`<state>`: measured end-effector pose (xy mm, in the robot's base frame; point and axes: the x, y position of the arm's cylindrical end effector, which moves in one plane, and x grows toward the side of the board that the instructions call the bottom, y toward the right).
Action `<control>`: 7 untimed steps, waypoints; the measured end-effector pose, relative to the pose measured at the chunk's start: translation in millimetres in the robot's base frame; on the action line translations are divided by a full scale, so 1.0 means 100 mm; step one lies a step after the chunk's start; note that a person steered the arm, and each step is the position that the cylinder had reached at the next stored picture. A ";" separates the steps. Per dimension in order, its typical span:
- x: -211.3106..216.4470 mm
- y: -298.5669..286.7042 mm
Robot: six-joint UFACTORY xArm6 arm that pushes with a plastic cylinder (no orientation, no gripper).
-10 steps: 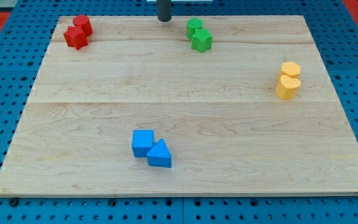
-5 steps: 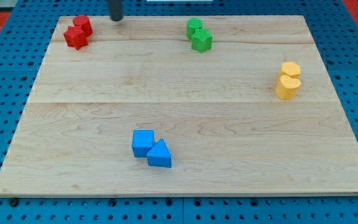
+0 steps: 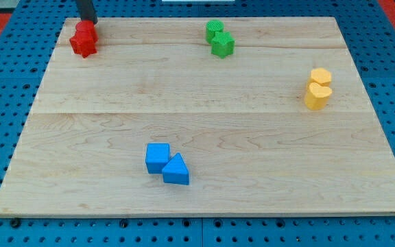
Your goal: Keep red blocks in a diagonal line with yellow hexagon
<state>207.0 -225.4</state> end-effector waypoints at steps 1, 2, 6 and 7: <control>0.06 0.00; 0.26 0.00; 1.18 0.00; 1.35 0.00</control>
<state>342.4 -225.3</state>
